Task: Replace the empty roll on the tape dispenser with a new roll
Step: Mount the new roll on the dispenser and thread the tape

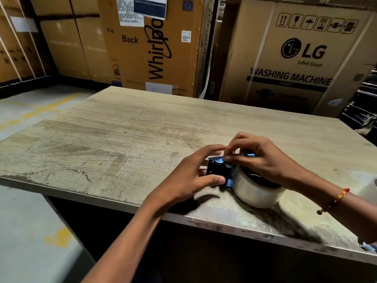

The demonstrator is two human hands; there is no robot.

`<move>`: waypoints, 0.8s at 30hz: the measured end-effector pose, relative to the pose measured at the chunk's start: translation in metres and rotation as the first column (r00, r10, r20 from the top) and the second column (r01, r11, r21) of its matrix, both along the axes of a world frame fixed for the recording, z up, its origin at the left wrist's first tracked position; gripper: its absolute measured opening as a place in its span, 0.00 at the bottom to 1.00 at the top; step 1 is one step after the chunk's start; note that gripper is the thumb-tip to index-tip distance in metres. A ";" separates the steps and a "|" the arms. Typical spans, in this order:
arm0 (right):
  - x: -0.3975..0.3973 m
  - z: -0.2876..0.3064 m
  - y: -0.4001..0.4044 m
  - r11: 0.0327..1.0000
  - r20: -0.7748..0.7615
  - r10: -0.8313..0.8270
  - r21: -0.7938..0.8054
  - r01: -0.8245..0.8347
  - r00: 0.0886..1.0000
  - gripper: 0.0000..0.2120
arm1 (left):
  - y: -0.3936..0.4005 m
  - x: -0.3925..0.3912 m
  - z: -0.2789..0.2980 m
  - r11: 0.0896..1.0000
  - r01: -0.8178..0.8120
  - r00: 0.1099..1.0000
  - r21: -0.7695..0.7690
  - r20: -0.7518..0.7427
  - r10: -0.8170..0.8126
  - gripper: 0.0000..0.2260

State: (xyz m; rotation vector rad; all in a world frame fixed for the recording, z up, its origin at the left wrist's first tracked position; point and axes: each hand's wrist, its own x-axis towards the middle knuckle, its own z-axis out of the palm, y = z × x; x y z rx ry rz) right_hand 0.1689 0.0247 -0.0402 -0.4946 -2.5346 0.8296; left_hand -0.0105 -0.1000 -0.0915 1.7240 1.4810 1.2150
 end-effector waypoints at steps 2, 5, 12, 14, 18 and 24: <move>0.003 0.000 0.002 0.999 -0.008 0.010 -0.043 -0.010 1.000 0.04 | -0.008 0.005 -0.001 0.992 -0.071 0.997 0.106 0.042 0.067 0.20; 0.005 -0.002 0.004 0.996 -0.021 0.024 -0.088 -0.025 1.000 0.04 | -0.010 0.012 -0.006 0.939 -0.240 0.969 0.246 0.010 0.245 0.09; 0.007 -0.003 0.003 0.993 -0.074 0.046 -0.107 -0.053 0.996 0.07 | 0.004 0.027 -0.004 0.871 -0.382 0.909 0.309 -0.047 0.415 0.05; 0.008 -0.002 0.001 0.996 -0.076 0.052 -0.069 -0.057 0.996 0.08 | 0.006 0.027 -0.001 0.889 -0.370 0.919 0.270 -0.037 0.393 0.05; 0.007 -0.003 0.001 0.997 -0.072 0.064 -0.030 -0.066 0.995 0.04 | 0.009 0.024 0.001 0.916 -0.328 0.944 0.230 0.045 0.327 0.03; 0.010 -0.002 -0.001 0.998 -0.075 0.040 -0.043 -0.043 0.996 0.05 | 0.014 0.023 0.008 0.910 -0.296 0.929 0.292 -0.136 0.345 0.02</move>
